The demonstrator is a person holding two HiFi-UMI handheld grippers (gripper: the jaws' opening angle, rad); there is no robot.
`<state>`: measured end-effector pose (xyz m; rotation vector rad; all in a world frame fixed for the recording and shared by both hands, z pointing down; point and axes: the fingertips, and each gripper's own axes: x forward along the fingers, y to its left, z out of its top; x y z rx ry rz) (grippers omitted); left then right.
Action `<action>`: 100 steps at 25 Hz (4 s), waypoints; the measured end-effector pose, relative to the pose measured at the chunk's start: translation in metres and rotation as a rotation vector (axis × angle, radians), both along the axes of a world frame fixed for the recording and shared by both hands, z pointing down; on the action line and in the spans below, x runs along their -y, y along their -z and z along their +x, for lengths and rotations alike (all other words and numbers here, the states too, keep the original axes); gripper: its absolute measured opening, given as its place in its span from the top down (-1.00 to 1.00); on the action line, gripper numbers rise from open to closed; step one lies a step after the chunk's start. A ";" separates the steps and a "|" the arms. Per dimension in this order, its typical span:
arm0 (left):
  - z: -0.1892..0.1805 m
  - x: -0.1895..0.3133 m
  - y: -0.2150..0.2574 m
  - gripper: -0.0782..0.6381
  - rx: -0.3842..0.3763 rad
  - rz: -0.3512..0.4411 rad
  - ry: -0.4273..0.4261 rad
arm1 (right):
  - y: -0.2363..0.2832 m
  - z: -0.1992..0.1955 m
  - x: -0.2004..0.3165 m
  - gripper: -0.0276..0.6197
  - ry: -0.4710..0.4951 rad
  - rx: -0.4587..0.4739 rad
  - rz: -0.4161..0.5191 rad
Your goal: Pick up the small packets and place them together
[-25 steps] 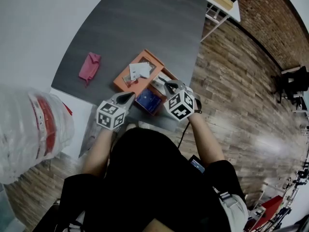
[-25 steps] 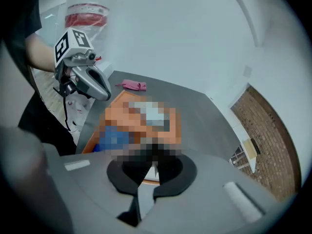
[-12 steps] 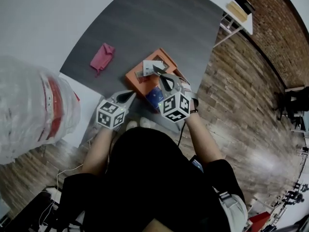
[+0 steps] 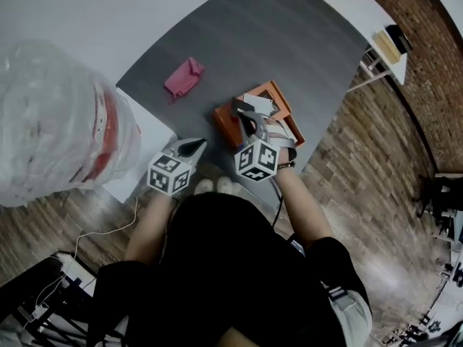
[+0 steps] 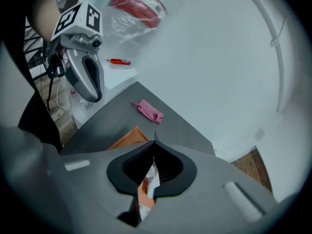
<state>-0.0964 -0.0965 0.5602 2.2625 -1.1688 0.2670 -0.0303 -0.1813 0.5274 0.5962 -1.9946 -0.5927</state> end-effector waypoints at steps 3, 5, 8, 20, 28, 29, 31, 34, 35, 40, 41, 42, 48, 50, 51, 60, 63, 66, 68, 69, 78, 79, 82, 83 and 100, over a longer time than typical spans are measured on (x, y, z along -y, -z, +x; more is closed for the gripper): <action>-0.007 -0.008 -0.003 0.78 0.008 -0.012 0.021 | -0.018 -0.007 -0.004 0.91 0.031 -0.050 -0.007; -0.010 -0.012 -0.006 0.78 0.010 -0.021 0.033 | -0.028 -0.009 -0.007 0.90 0.040 -0.070 -0.019; -0.013 -0.016 -0.009 0.78 0.011 -0.033 0.045 | -0.040 -0.010 -0.010 0.90 0.042 -0.078 -0.046; -0.004 -0.016 -0.014 0.78 0.010 -0.045 0.020 | -0.061 -0.002 -0.023 0.55 0.054 -0.113 -0.122; 0.012 -0.003 -0.012 0.78 0.021 -0.035 -0.042 | -0.044 0.011 -0.021 0.52 -0.012 -0.020 -0.135; 0.016 0.000 -0.011 0.78 0.022 -0.032 -0.056 | -0.041 0.015 -0.020 0.52 -0.028 -0.007 -0.134; 0.025 0.006 -0.008 0.78 0.026 -0.023 -0.088 | -0.034 0.028 -0.017 0.52 -0.069 0.023 -0.132; 0.041 0.017 -0.004 0.78 0.034 -0.003 -0.150 | -0.028 0.053 -0.014 0.52 -0.152 0.064 -0.133; 0.046 0.019 -0.002 0.78 0.036 0.004 -0.169 | -0.027 0.062 -0.014 0.52 -0.183 0.081 -0.135; 0.065 0.027 0.016 0.78 0.029 0.093 -0.216 | -0.010 0.103 -0.017 0.54 -0.370 0.274 -0.162; 0.066 0.029 0.022 0.78 0.023 0.124 -0.216 | -0.004 0.110 -0.019 0.55 -0.414 0.334 -0.163; 0.067 0.030 0.028 0.78 0.017 0.155 -0.215 | 0.003 0.118 -0.022 0.56 -0.457 0.398 -0.160; 0.070 0.026 0.059 0.78 -0.082 0.296 -0.194 | 0.044 0.166 -0.068 0.82 -0.678 0.754 -0.098; 0.071 0.022 0.067 0.78 -0.112 0.324 -0.203 | 0.052 0.178 -0.086 0.90 -0.728 0.837 -0.066; 0.072 0.020 0.071 0.78 -0.123 0.337 -0.209 | 0.056 0.184 -0.094 0.91 -0.745 0.866 -0.045; 0.083 -0.012 0.099 0.78 -0.143 0.402 -0.211 | 0.080 0.237 -0.166 0.91 -0.835 1.074 0.051; 0.089 -0.031 0.107 0.78 -0.157 0.434 -0.175 | 0.085 0.250 -0.192 0.91 -0.817 1.099 0.073; 0.098 -0.063 0.111 0.78 -0.161 0.459 -0.160 | 0.086 0.257 -0.224 0.91 -0.789 1.094 0.086; 0.099 -0.084 0.113 0.78 -0.152 0.470 -0.149 | 0.086 0.258 -0.239 0.91 -0.758 1.095 0.086; 0.097 -0.094 0.112 0.78 -0.142 0.475 -0.142 | 0.087 0.258 -0.244 0.91 -0.742 1.098 0.084; 0.063 -0.153 0.121 0.78 -0.082 0.504 -0.028 | 0.096 0.245 -0.268 0.91 -0.626 1.133 0.040; 0.058 -0.157 0.123 0.78 -0.078 0.509 -0.019 | 0.098 0.243 -0.269 0.91 -0.619 1.138 0.038; 0.044 -0.167 0.127 0.78 -0.071 0.532 -0.006 | 0.102 0.236 -0.273 0.91 -0.609 1.150 0.044; 0.041 -0.169 0.129 0.78 -0.069 0.541 -0.009 | 0.102 0.233 -0.275 0.91 -0.610 1.153 0.048; -0.019 -0.174 0.136 0.78 -0.117 0.576 -0.097 | 0.110 0.159 -0.288 0.91 -0.684 1.177 0.097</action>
